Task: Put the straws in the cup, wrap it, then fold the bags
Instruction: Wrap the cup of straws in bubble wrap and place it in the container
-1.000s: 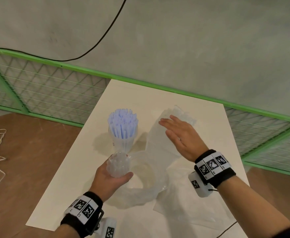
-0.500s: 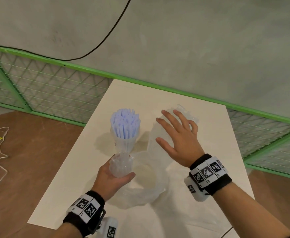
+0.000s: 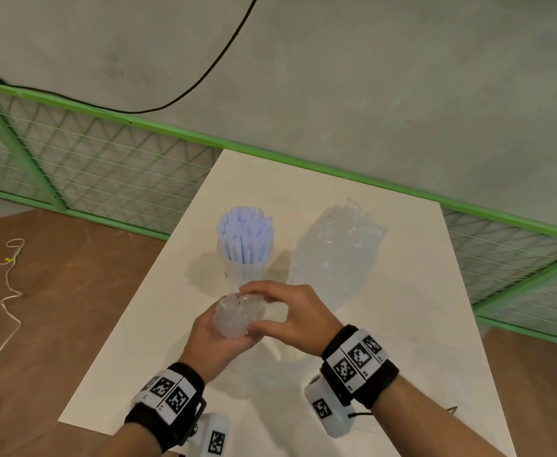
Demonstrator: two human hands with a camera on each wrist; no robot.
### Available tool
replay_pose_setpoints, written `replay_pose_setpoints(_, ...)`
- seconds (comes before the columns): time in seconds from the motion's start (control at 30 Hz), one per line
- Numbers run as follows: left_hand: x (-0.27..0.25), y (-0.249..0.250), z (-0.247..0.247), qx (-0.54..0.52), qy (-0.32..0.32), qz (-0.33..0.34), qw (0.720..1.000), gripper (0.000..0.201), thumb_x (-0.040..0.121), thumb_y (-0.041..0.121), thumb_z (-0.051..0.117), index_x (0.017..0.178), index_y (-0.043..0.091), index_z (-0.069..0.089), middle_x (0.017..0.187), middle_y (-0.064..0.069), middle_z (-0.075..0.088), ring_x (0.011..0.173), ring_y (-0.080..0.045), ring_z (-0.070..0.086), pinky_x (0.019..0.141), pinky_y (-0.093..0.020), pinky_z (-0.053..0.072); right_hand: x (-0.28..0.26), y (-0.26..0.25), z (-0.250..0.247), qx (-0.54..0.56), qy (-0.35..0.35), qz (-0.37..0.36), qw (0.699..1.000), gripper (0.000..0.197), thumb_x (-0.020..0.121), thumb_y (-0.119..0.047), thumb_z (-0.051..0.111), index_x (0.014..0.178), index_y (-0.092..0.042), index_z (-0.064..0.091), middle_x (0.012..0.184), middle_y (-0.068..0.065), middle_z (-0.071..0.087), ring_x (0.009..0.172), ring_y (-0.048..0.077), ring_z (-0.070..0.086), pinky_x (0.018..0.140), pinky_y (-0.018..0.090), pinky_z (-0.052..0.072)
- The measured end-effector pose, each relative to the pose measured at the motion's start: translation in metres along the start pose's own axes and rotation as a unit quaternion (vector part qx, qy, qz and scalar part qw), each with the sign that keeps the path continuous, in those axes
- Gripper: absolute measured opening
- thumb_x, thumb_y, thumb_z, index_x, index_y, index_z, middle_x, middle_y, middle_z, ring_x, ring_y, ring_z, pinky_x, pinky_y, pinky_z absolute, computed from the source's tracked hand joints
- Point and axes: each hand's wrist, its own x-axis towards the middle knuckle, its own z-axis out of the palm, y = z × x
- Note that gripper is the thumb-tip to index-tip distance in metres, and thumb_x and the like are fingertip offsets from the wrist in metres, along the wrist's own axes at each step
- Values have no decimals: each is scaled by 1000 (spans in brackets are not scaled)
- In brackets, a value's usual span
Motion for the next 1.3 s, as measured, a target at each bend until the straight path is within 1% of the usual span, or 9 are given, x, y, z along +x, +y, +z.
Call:
replay_pose_setpoints(0.13,0,0,-1,-5,-3,-7,1000,58,50,36,85,104,22,69,99,2,74,94,-13,70,83,-30,53,-2,0,9,14,54,-19,998,34,79,-10,76,111,-16,69,107,-9,71,97,2,64,90,21,50)
replay_pose_setpoints(0.27,1,1,-1,12,-8,-1,1000,60,49,37,85,106,25,68,102,3,72,95,-11,68,82,-26,52,-4,2,20,11,116,-25,993,24,76,-4,73,97,-13,69,94,-19,65,90,-5,60,84,11,43)
replay_pose_setpoints(0.5,2,1,-3,-8,-23,3,1000,63,45,35,83,104,18,68,96,2,74,89,-10,70,71,-21,52,-5,-2,25,58,117,-5,991,32,76,-3,70,104,-19,66,99,-12,69,93,8,64,85,20,49)
replay_pose_setpoints(0.6,2,0,-3,-2,-27,7,1000,59,47,31,83,103,18,68,96,1,74,87,-10,70,71,-21,53,-4,1,28,38,136,-34,989,27,73,1,70,97,-13,69,95,-9,68,90,5,63,84,18,47)
replay_pose_setpoints(0.77,3,1,-3,14,-39,18,999,58,51,30,84,106,20,68,102,-1,73,93,-14,69,79,-27,54,-4,6,34,43,184,-38,981,13,73,-1,70,81,-10,65,82,-8,63,78,5,59,75,16,45)
replay_pose_setpoints(0.9,5,-2,-3,33,-28,13,999,54,57,27,86,107,28,67,106,3,72,100,-12,67,88,-31,52,-3,9,38,66,205,1,976,6,86,-13,70,88,-13,64,82,-8,67,78,7,63,75,19,49)
replay_pose_setpoints(1.03,6,-4,-5,69,-19,26,997,41,58,34,81,96,34,65,103,11,69,101,-7,63,85,-20,47,2,14,34,49,233,-12,971,9,92,-10,66,100,-13,66,89,-7,71,83,7,69,78,27,55)
replay_pose_setpoints(1.17,8,-7,-6,67,-4,24,997,32,62,25,78,91,34,68,105,10,69,100,-7,63,80,-10,47,-2,20,21,-20,287,-67,955,13,89,-6,69,102,-10,70,94,-5,73,86,5,69,79,22,55)
replay_pose_setpoints(1.3,9,-9,-5,60,5,22,998,31,64,22,76,92,35,69,102,7,70,96,-8,64,79,-10,47,-16,25,20,15,262,-26,965,13,90,-10,70,102,-14,73,93,-11,73,89,2,69,82,17,52)
